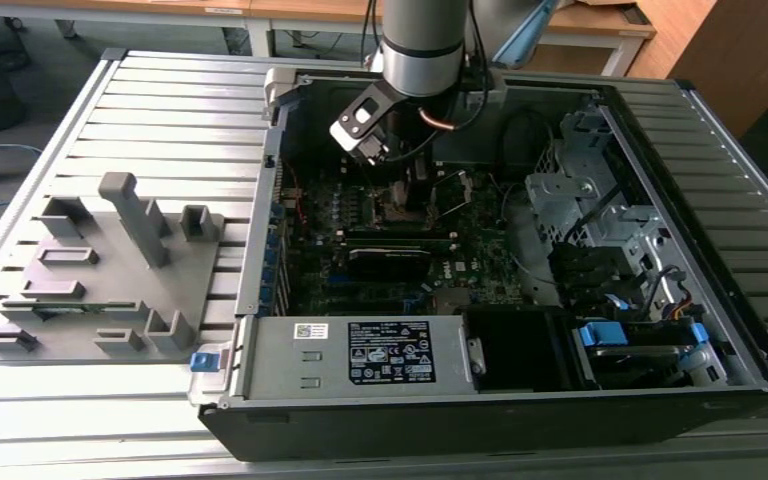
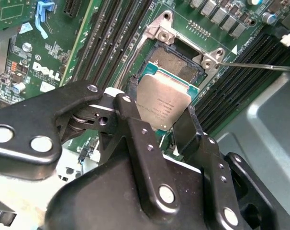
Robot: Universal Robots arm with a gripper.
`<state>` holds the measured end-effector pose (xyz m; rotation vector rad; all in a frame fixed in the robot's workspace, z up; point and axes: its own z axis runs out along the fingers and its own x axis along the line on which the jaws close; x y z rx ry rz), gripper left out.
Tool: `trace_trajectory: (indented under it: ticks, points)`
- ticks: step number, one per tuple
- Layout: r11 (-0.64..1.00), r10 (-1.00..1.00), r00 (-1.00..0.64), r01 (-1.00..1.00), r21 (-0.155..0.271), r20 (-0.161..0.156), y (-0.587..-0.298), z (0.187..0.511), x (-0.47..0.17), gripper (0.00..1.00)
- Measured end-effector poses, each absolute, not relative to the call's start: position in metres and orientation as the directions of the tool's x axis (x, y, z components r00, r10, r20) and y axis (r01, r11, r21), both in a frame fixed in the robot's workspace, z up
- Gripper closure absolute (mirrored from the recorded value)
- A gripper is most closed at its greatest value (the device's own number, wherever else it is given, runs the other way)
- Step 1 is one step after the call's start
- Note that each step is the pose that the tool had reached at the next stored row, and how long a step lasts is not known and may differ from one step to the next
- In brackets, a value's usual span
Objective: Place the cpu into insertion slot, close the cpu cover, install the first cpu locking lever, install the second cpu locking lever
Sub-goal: 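Place the cpu into insertion slot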
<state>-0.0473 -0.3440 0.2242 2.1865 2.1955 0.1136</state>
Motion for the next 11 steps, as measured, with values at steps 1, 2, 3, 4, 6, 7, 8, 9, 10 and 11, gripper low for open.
trace_trajectory:
  ticks: [1, 2, 3, 4, 6, 7, 8, 9, 10, 11]
  points:
    - [0.003, 1.000, -0.005, 0.997, 0.081, 0.022, -0.344, 0.223, -0.047, 0.46]
    - [0.003, 1.000, -0.005, 0.997, 0.081, 0.022, -0.344, 0.221, -0.047, 0.46]
    - [0.003, 1.000, -0.005, 0.997, 0.081, 0.023, -0.344, 0.219, -0.048, 0.46]
    - [0.003, 1.000, -0.005, 0.997, 0.081, 0.023, -0.344, 0.218, -0.048, 0.46]
    - [0.003, 1.000, -0.005, 0.997, 0.081, 0.023, -0.344, 0.216, -0.048, 0.46]
    - [0.003, 1.000, -0.005, 0.997, 0.081, 0.022, -0.344, 0.215, -0.048, 0.46]
    - [0.003, 1.000, -0.005, 0.997, 0.081, 0.023, -0.344, 0.214, -0.049, 0.46]
    - [0.003, 1.000, -0.005, 0.997, 0.081, 0.022, -0.344, 0.214, -0.049, 0.46]
    - [0.003, 1.000, -0.005, 0.997, 0.081, 0.023, -0.344, 0.213, -0.050, 0.46]
    - [0.003, 1.000, -0.005, 0.997, 0.081, 0.023, -0.344, 0.213, -0.050, 0.46]
